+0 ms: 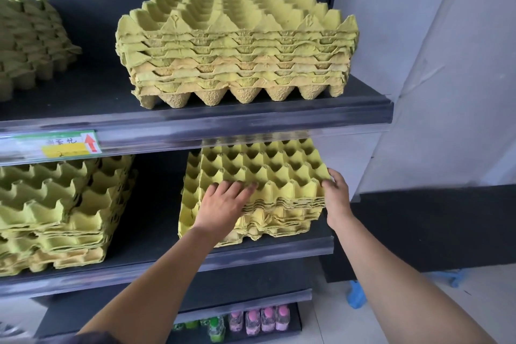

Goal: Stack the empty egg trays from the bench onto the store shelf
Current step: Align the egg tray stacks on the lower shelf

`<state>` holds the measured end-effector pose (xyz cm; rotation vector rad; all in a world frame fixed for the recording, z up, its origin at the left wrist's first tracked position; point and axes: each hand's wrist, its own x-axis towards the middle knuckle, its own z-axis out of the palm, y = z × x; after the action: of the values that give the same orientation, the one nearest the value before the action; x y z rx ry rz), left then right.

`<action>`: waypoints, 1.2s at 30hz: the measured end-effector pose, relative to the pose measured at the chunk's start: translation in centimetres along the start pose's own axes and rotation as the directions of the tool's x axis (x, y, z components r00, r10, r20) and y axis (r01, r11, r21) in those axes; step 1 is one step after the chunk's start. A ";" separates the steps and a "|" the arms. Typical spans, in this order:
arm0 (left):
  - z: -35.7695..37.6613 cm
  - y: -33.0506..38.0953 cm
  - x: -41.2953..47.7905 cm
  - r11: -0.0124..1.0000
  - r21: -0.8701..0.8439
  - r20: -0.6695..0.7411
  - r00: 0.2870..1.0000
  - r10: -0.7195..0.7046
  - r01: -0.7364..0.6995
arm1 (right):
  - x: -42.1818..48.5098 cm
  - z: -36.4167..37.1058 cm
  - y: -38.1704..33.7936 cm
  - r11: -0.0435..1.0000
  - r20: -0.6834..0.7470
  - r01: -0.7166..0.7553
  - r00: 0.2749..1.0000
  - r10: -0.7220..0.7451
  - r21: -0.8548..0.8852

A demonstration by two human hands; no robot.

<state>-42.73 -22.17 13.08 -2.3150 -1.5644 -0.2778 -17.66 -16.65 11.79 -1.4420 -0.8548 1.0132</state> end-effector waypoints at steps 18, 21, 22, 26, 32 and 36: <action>0.1 -0.9 -2.6 1.000 0.029 -0.066 0.998 -0.002 0.004 | -1.4 0.8 1.4 0.981 0.088 0.076 0.994 -0.062 -0.178; 0.6 -0.5 -2.3 0.998 -0.014 0.011 0.998 -0.062 0.062 | -1.1 0.9 1.1 0.973 0.053 0.064 0.997 -0.054 -0.221; 0.7 -0.4 -2.1 0.996 -0.025 0.049 0.996 -0.079 0.081 | -1.0 0.9 1.1 0.970 0.048 0.060 0.998 -0.050 -0.235; 1.3 -0.1 -2.0 0.985 -0.094 0.142 0.982 -0.129 0.143 | -0.8 1.1 1.1 0.957 0.065 0.038 0.998 -0.020 -0.288; -0.3 -1.4 -3.1 0.872 -0.380 -0.102 0.923 -0.372 0.309 | -1.3 0.8 1.4 0.966 0.042 -0.033 0.998 0.045 -0.258; -0.2 -1.8 -3.6 0.432 -0.703 0.138 0.705 -0.695 0.564 | -1.7 0.9 1.5 0.968 -0.001 -0.056 0.998 0.057 -0.244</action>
<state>-45.77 -24.71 12.36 -1.8688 -2.5045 -1.4812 -19.23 -18.08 10.52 -1.6795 -0.9738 0.9805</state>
